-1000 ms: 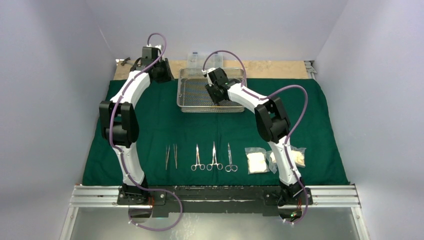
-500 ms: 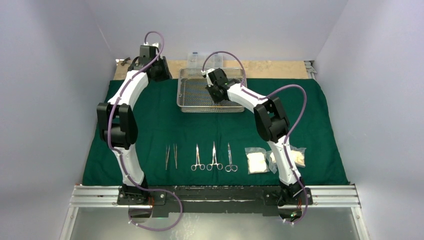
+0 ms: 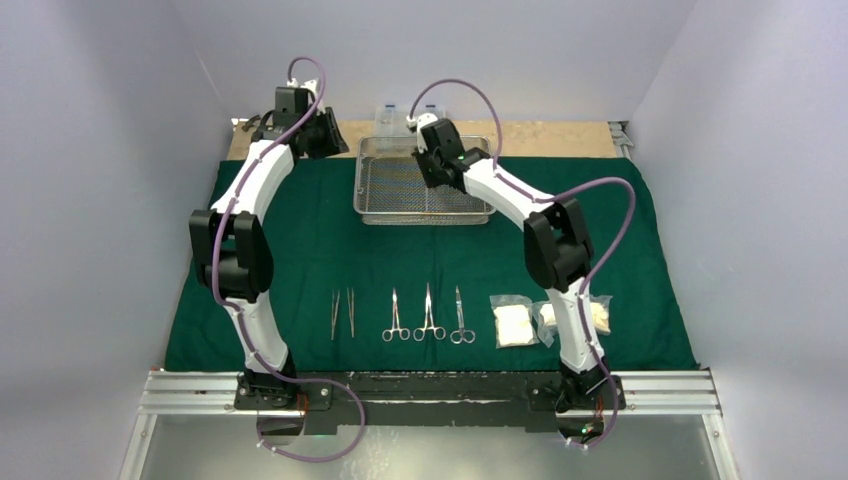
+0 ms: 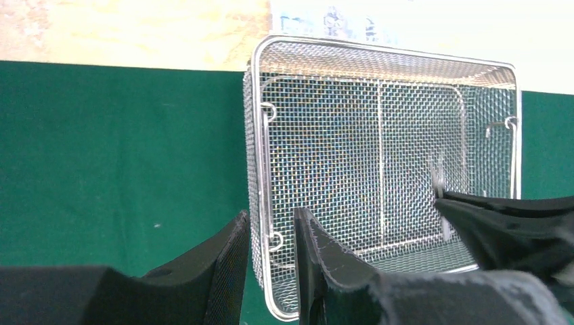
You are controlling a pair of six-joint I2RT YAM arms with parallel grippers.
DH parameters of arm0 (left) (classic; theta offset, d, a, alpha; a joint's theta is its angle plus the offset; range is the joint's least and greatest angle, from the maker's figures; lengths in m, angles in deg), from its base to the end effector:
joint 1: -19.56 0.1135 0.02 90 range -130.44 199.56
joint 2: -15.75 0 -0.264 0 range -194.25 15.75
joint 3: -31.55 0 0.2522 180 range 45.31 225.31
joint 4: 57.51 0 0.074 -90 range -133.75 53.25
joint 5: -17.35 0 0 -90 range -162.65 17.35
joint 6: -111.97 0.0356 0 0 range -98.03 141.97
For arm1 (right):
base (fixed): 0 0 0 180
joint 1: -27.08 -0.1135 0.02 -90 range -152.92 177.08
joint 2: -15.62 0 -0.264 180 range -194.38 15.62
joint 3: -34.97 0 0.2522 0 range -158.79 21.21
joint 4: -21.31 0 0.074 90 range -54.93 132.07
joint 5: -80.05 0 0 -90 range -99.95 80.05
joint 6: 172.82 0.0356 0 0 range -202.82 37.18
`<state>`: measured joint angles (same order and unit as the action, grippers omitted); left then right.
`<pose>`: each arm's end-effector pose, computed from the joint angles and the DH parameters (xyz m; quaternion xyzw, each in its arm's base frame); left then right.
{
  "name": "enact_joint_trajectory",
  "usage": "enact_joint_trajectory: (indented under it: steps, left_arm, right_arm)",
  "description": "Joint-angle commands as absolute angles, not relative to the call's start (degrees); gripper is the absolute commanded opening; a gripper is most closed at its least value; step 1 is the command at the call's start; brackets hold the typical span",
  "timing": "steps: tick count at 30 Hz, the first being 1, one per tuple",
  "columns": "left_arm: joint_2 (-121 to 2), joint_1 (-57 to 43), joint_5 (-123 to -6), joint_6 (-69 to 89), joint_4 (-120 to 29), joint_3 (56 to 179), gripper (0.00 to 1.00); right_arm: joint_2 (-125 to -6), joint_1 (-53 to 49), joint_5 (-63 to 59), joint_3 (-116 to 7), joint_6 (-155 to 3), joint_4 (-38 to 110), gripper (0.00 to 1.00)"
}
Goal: Open and lay out the surgical kit
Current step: Pick up the medical item from the container, then place the medical item in the surgical kit.
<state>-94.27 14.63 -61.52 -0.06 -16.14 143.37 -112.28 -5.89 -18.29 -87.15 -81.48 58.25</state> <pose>0.4442 -0.0452 0.3001 -0.0930 0.8966 -0.1842 0.3919 0.4335 0.2750 0.2223 -0.2209 0.8870 0.0543 0.4018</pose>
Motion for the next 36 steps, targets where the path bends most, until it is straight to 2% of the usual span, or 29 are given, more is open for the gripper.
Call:
enact_joint_trajectory:
  steps: [1,5,9,12,14,18,24,28,36]
  left_arm:
    - [-91.0,15.1,-56.6,-1.4,-19.7,145.4,0.30]
    - [-90.1,15.1,-51.0,-2.0,-22.1,145.0,0.30]
    - [-89.6,15.0,-38.5,-4.6,-27.5,144.5,0.32]
    - [-88.8,14.7,-23.6,-15.4,-43.4,139.7,0.33]
    - [-88.0,14.3,-18.9,-25.0,-57.7,135.1,0.35]
    - [-86.3,14.2,-16.4,-34.8,-72.5,130.2,0.41]
    - [-86.5,12.0,-14.0,-42.1,-82.1,129.8,0.45]
    - [-87.1,11.4,-12.4,-51.2,-94.0,128.5,0.45]
    - [-89.4,11.3,-11.2,-59.8,-104.6,128.3,0.45]
  right_arm:
    - [-104.0,-4.9,-17.0,-88.9,-78.1,52.5,0.03]
    - [-102.2,-3.1,-10.5,-91.1,-74.0,52.3,0.03]
    - [-99.5,0.0,1.1,-91.7,-64.5,48.5,0.03]
    - [-97.6,2.6,12.7,-89.3,-54.4,40.2,0.03]
    - [-96.5,2.9,19.1,-87.0,-49.4,32.9,0.04]
    - [-95.7,2.9,25.6,-84.0,-39.5,21.3,0.05]
    - [-96.7,2.7,29.0,-81.2,-27.0,7.0,0.04]
    - [-96.6,2.7,29.1,-80.5,-25.4,3.9,0.04]
    - [-96.7,2.4,28.3,-79.0,-23.3,0.5,0.04]
